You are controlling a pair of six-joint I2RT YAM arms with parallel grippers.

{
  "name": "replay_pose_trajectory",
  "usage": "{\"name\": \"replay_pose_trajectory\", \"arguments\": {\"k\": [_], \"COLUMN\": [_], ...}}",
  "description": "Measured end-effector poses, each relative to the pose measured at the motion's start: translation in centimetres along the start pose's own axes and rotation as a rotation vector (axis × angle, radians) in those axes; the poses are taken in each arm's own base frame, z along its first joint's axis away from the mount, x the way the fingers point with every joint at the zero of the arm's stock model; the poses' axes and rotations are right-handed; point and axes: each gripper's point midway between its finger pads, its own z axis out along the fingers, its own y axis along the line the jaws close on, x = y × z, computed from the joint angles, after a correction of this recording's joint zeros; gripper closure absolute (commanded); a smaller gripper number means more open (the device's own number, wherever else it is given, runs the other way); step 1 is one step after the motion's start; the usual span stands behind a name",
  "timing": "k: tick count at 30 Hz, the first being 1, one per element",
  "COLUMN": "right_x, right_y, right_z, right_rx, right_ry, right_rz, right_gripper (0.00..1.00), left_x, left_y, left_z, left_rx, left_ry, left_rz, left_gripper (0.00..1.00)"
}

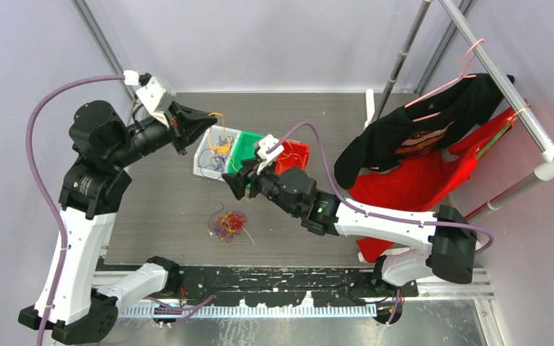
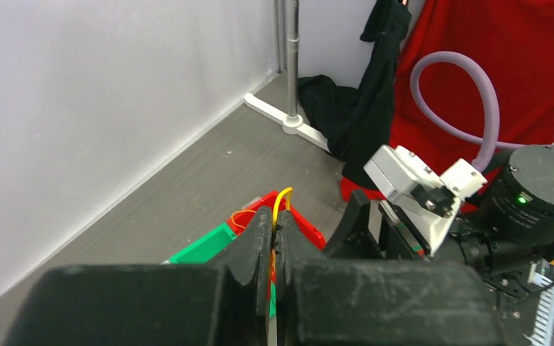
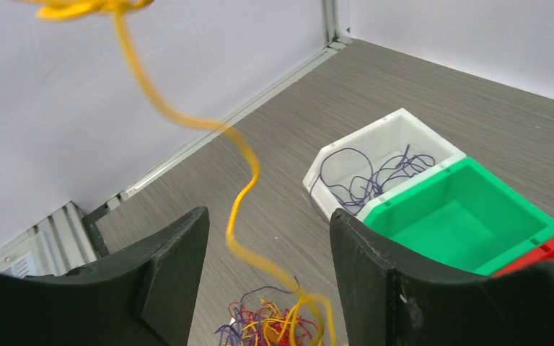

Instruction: Untangle the cables

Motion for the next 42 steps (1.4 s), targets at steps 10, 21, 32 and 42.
{"name": "replay_pose_trajectory", "arguments": {"k": [10,21,32,42], "right_x": [-1.0,-4.5,-2.5,3.9], "right_y": [-4.5,-8.5,-14.8,-21.3], "right_z": [-0.5,-3.1,-2.1,-0.5], "right_rx": [0.170,0.257,0.391,0.520], "right_ry": [-0.037,-0.122,-0.062,0.101], "right_rz": [-0.019,0.030,0.013,0.021], "right_gripper": [0.79,0.80,0.76,0.42], "left_x": [3.7,7.0,10.1,16.9], "left_y": [-2.0,-3.8,-2.5,1.4], "left_z": [0.4,0.1,4.6,10.8], "left_rx": [0.112,0.228,0.252,0.180], "left_ry": [0.138,0.261,0.324,0.446], "left_rz": [-0.167,-0.205,-0.222,-0.228], "left_gripper": [1.00,1.00,1.00,1.00]}}
